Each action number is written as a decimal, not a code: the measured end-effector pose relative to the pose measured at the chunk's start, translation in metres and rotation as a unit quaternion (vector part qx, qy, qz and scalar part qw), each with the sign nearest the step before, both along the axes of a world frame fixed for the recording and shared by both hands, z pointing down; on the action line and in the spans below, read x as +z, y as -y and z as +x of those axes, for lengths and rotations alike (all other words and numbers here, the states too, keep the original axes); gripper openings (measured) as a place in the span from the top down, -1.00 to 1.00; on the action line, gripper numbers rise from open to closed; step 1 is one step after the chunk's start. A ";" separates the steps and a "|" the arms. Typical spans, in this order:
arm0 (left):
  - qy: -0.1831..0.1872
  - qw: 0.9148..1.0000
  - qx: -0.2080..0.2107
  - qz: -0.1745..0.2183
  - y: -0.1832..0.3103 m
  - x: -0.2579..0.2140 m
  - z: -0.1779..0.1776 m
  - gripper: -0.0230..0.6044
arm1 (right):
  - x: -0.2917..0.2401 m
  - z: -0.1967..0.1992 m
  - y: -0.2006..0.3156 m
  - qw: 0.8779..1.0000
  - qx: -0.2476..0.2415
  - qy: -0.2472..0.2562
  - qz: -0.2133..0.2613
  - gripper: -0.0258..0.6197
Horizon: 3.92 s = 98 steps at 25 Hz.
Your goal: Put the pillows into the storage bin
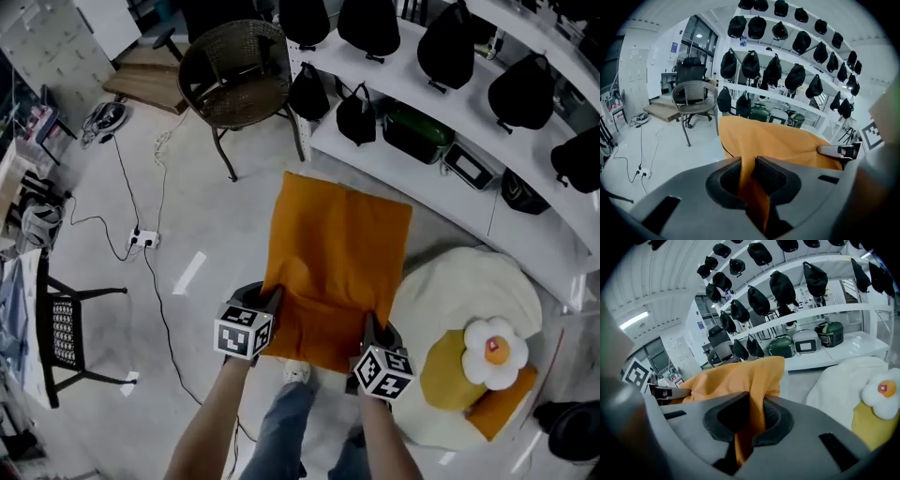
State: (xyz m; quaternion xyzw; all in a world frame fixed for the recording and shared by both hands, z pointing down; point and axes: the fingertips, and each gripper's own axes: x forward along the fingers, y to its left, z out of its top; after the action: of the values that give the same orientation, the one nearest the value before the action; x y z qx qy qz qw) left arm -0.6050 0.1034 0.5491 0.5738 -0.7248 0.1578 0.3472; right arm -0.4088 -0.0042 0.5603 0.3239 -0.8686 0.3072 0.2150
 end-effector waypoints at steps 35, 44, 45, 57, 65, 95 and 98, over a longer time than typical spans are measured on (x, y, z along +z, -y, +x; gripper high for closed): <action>-0.020 0.994 0.088 -0.057 0.063 0.080 0.005 0.14 | 0.049 -0.014 0.026 0.995 0.088 -0.003 -0.046 -0.06; -0.018 0.985 0.171 0.010 0.130 0.004 0.183 0.14 | -0.019 0.159 0.056 0.987 0.160 0.021 0.005 -0.06; -0.018 0.983 0.181 0.014 0.137 0.001 0.211 0.14 | -0.022 0.188 0.060 0.986 0.168 0.020 0.009 -0.06; -0.045 0.964 0.260 0.028 0.203 -0.012 0.524 0.14 | -0.046 0.502 0.102 0.969 0.244 -0.002 0.041 -0.06; -0.040 0.947 0.318 0.016 0.251 0.009 0.609 0.13 | -0.020 0.596 0.134 0.959 0.277 -0.034 0.037 -0.06; -0.083 0.906 0.407 -0.081 0.345 0.314 0.666 0.71 | 0.240 0.662 0.229 0.938 0.242 -0.245 -0.036 0.72; -0.058 0.899 0.430 -0.060 0.343 0.280 0.670 0.80 | 0.219 0.661 0.224 0.942 0.241 -0.232 -0.021 0.79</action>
State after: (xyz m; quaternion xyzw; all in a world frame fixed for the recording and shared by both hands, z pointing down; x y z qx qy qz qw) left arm 0.0646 -0.2395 0.8288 0.8158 -0.3755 0.3009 0.3208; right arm 0.2525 -0.2285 0.7790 0.5816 -0.6837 0.2841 0.3371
